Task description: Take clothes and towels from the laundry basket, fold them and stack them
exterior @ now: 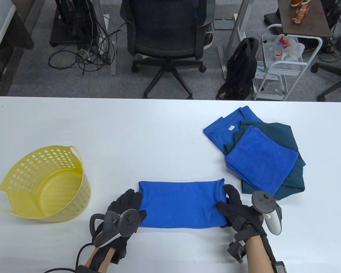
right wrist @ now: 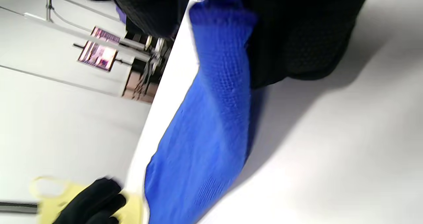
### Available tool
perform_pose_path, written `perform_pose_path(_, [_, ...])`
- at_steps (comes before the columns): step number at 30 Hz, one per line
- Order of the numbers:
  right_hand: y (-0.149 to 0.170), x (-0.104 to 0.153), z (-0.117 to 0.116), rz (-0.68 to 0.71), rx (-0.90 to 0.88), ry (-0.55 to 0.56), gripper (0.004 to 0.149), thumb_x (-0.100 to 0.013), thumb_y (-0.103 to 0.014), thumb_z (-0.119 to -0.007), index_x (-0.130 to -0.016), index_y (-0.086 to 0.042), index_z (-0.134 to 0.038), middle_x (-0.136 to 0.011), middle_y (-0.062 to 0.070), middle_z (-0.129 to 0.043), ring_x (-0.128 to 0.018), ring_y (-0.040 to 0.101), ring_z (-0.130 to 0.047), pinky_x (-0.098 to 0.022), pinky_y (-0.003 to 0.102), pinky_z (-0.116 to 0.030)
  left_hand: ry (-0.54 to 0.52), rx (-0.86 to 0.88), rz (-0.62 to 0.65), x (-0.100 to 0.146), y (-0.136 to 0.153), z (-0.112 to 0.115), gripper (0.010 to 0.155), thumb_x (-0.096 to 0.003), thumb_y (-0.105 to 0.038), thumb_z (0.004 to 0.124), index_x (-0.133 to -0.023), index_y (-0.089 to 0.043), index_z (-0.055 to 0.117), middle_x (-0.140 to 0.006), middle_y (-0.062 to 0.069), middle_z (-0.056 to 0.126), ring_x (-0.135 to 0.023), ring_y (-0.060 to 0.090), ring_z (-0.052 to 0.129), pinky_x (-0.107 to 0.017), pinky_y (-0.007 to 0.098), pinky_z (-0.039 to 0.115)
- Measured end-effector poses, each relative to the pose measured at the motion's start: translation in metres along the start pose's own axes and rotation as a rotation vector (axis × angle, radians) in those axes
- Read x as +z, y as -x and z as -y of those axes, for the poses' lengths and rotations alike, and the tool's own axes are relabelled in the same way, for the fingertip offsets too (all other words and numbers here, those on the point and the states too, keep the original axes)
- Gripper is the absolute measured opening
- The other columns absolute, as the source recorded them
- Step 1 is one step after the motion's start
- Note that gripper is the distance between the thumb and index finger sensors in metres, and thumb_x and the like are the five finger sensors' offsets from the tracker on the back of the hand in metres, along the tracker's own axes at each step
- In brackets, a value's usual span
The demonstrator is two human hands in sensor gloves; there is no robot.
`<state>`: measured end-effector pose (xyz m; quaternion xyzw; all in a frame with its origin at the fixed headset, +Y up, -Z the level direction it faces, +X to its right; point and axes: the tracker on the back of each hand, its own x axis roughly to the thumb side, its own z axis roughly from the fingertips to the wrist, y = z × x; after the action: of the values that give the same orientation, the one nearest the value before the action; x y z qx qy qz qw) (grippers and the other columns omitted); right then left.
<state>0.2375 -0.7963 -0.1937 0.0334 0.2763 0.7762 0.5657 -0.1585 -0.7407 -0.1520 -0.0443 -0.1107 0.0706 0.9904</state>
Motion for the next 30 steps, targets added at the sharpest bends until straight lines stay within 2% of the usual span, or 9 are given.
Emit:
perform_pose_path(4, [0.0, -0.003, 0.004, 0.006, 0.028, -0.042, 0.065, -0.07, -0.03, -0.062, -0.117, -0.035, -0.017, -0.119, 0.033, -0.027, -0.077, 0.045, -0.088, -0.054, 0.056, -0.081, 0.013, -0.015, 0.003, 0.0, -0.001, 0.001, 0.072, -0.0572, -0.054, 0.07, -0.119, -0.021, 0.053, -0.123, 0.022, 0.058, -0.105, 0.043, 0.074, -0.072, 0.061, 0.07])
perform_pose_path(8, [-0.005, -0.008, -0.002, 0.007, 0.229, 0.007, 0.066, -0.065, -0.018, -0.069, -0.118, -0.023, -0.03, -0.119, 0.022, -0.026, -0.066, 0.029, -0.091, -0.051, 0.046, -0.083, 0.023, -0.019, 0.003, -0.001, 0.001, 0.0, 0.072, -0.0574, -0.054, 0.07, -0.119, -0.02, 0.053, -0.123, 0.022, 0.058, -0.105, 0.043, 0.074, -0.071, 0.061, 0.07])
perform_pose_path(14, [-0.024, 0.005, 0.001, 0.065, 0.345, 0.093, 0.068, -0.062, -0.014, -0.074, -0.119, -0.011, -0.035, -0.12, 0.02, -0.027, -0.057, 0.025, -0.091, -0.046, 0.043, -0.083, 0.026, -0.016, -0.009, 0.0, 0.005, 0.0, 0.073, -0.0574, -0.053, 0.07, -0.119, -0.018, 0.052, -0.123, 0.022, 0.058, -0.105, 0.043, 0.074, -0.071, 0.061, 0.07])
perform_pose_path(16, [-0.046, 0.02, 0.007, 0.071, 0.457, 0.191, 0.068, -0.061, -0.013, -0.076, -0.118, -0.009, -0.039, -0.12, 0.022, -0.032, -0.052, 0.024, -0.092, -0.042, 0.042, -0.084, 0.025, -0.013, -0.01, 0.0, 0.005, 0.0, 0.073, -0.0575, -0.054, 0.07, -0.119, -0.018, 0.052, -0.123, 0.022, 0.058, -0.105, 0.043, 0.075, -0.071, 0.061, 0.07])
perform_pose_path(18, [-0.082, 0.042, 0.001, 0.017, 0.752, 0.346, 0.069, -0.06, -0.013, -0.079, -0.118, -0.005, -0.043, -0.119, 0.025, -0.038, -0.047, 0.023, -0.093, -0.038, 0.04, -0.085, 0.022, -0.011, -0.01, 0.0, 0.006, 0.0, 0.073, -0.0574, -0.054, 0.07, -0.119, -0.018, 0.052, -0.123, 0.022, 0.058, -0.105, 0.043, 0.074, -0.071, 0.061, 0.07])
perform_pose_path(21, [-0.115, 0.05, -0.023, -0.013, 0.993, 0.373, 0.07, -0.06, -0.015, -0.079, -0.119, -0.004, -0.042, -0.12, 0.026, -0.039, -0.046, 0.02, -0.093, -0.038, 0.038, -0.085, 0.023, -0.007, -0.01, 0.0, 0.006, 0.0, 0.074, -0.0575, -0.053, 0.07, -0.119, -0.018, 0.052, -0.123, 0.022, 0.057, -0.105, 0.043, 0.074, -0.072, 0.061, 0.07])
perform_pose_path(23, [-0.127, 0.039, -0.051, 0.057, 1.029, 0.313, 0.07, -0.06, -0.015, -0.079, -0.119, -0.004, -0.042, -0.12, 0.026, -0.039, -0.047, 0.021, -0.093, -0.038, 0.038, -0.085, 0.026, -0.008, -0.007, 0.0, 0.006, 0.0, 0.074, -0.0574, -0.054, 0.07, -0.119, -0.018, 0.052, -0.123, 0.022, 0.057, -0.105, 0.043, 0.074, -0.071, 0.061, 0.07])
perform_pose_path(27, [-0.118, -0.003, -0.114, 0.119, 1.077, 0.03, 0.07, -0.062, -0.015, -0.075, -0.119, -0.005, -0.036, -0.12, 0.025, -0.032, -0.052, 0.021, -0.092, -0.042, 0.039, -0.085, 0.03, -0.013, 0.002, 0.0, 0.005, 0.001, 0.074, -0.0572, -0.054, 0.07, -0.119, -0.018, 0.052, -0.123, 0.022, 0.057, -0.105, 0.043, 0.074, -0.071, 0.061, 0.07])
perform_pose_path(30, [-0.102, -0.02, -0.131, 0.176, 0.912, -0.247, 0.072, -0.066, -0.025, -0.07, -0.118, -0.017, -0.021, -0.118, 0.024, -0.012, -0.077, 0.035, -0.086, -0.055, 0.05, -0.08, 0.029, -0.008, 0.004, 0.0, 0.005, 0.001, 0.074, -0.0574, -0.053, 0.07, -0.12, -0.019, 0.051, -0.123, 0.023, 0.057, -0.105, 0.044, 0.074, -0.071, 0.061, 0.07])
